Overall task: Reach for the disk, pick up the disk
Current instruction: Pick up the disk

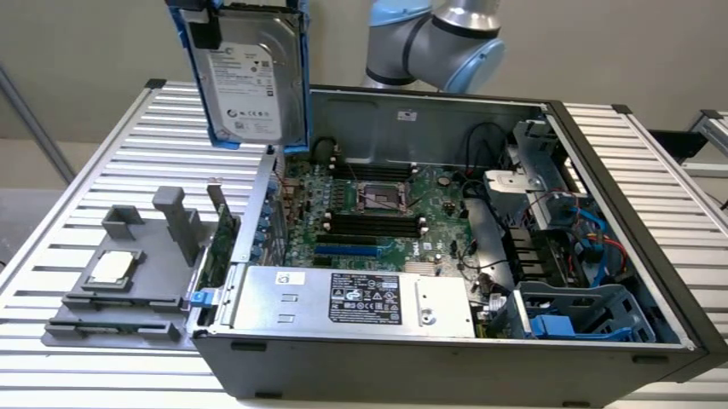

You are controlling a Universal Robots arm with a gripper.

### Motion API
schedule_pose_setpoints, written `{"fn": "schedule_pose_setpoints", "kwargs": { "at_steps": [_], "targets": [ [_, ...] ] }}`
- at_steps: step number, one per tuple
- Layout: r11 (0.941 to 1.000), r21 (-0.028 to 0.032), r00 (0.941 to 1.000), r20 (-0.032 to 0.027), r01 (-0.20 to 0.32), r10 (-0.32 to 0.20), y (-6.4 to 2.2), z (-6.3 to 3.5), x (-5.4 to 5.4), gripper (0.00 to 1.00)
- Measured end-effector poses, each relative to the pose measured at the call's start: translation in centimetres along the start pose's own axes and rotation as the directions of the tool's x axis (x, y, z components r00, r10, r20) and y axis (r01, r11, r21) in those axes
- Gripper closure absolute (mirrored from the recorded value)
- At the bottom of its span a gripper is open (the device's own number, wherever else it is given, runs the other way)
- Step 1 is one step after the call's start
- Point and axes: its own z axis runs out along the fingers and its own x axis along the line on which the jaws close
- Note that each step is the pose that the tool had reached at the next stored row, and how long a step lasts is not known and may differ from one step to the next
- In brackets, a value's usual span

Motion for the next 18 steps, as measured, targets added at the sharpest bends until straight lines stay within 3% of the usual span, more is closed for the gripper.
{"fn": "schedule_pose_setpoints", "kwargs": {
  "at_steps": [18],
  "targets": [
    [1.0,-0.0014,1.0,0.0,0.0,0.0,-8.21,-0.13,1.1,0.67]
  ]
}}
